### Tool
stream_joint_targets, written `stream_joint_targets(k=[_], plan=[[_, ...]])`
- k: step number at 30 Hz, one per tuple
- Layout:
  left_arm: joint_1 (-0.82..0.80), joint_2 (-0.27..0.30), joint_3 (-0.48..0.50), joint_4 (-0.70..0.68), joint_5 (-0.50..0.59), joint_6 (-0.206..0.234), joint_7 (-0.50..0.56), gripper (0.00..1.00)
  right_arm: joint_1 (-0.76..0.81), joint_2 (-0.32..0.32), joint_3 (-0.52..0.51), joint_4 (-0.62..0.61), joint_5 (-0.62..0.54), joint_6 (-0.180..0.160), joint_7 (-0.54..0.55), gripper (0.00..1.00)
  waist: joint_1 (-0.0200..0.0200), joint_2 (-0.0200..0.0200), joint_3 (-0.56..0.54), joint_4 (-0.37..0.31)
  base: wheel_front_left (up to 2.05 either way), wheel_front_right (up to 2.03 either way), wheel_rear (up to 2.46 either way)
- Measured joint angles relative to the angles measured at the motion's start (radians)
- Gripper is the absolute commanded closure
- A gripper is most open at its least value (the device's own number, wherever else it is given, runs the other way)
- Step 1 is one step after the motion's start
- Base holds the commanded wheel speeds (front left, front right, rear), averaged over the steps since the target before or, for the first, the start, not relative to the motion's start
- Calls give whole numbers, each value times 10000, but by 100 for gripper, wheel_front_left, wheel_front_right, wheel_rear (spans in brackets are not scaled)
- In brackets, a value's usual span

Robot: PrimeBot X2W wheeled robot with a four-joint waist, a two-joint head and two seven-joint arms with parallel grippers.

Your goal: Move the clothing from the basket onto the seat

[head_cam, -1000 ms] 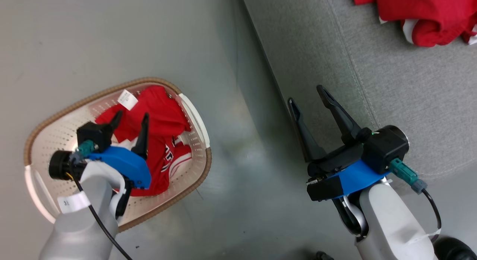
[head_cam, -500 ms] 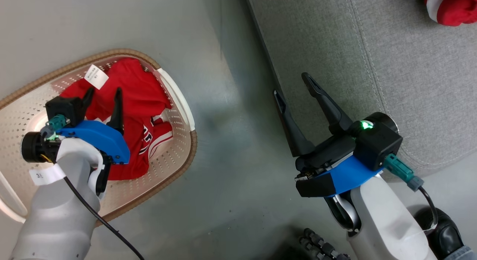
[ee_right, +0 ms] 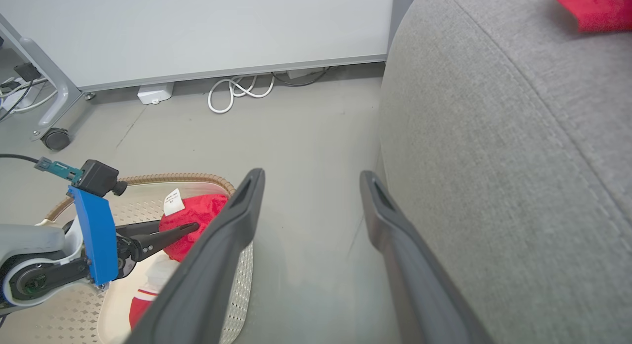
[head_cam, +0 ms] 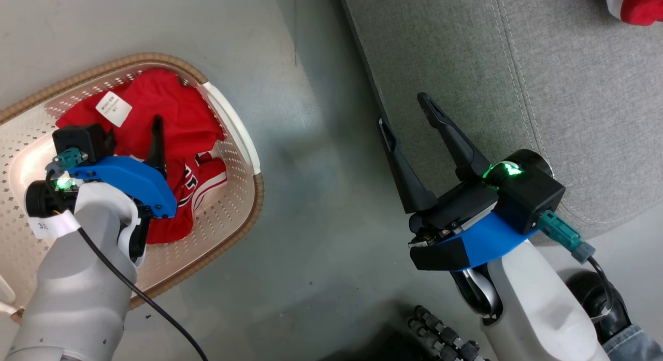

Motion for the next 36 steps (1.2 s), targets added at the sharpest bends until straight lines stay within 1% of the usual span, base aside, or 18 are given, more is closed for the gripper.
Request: stream_joint_targets(k=[2, 3, 4, 5, 6, 13, 25, 31, 36], plan=[[-27, -17, -58, 81, -117, 0, 123, 0, -8, 0, 6, -12, 21, 0, 0, 0, 1, 0, 22, -10, 0, 0, 0], [-35, -15, -92, 104, -146, 0, 140, 22, -16, 0, 4, -15, 19, 0, 0, 0, 0, 0, 28, -10, 0, 0, 0], [-54, -12, -130, 125, -161, 0, 140, 58, -31, 0, 0, -15, 19, 0, 0, 0, 1, 0, 29, -10, 0, 0, 0], [-88, -8, -182, 148, -199, 0, 140, 82, -35, 0, -6, -15, 19, 0, 0, 0, 0, 0, 29, -10, 0, 0, 0], [-128, -2, -230, 165, -213, 0, 140, 100, -35, 0, -12, -15, 17, 0, 0, 0, 0, 1, 29, -9, 0, 0, 0], [-235, -4, -462, 278, -353, 0, 81, 100, -81, 0, -35, -13, 13, 0, 0, 0, 0, 0, 2, 52, 0, 0, 0], [-333, -186, -886, 405, -734, 0, -12, 100, -117, 2, -144, 92, -203, 0, 0, 0, 0, 0, -147, 289, 0, 0, 0], [-307, -395, -1195, 313, -882, 0, -104, 100, -108, 0, -278, 219, -360, 0, -2, 0, 0, 0, -502, 459, 0, 0, 0], [-13, -650, -1597, 38, -961, 0, -192, 100, -76, 4, -433, 424, -635, 0, -8, 0, 0, 0, -1115, 706, 0, 0, 0]])
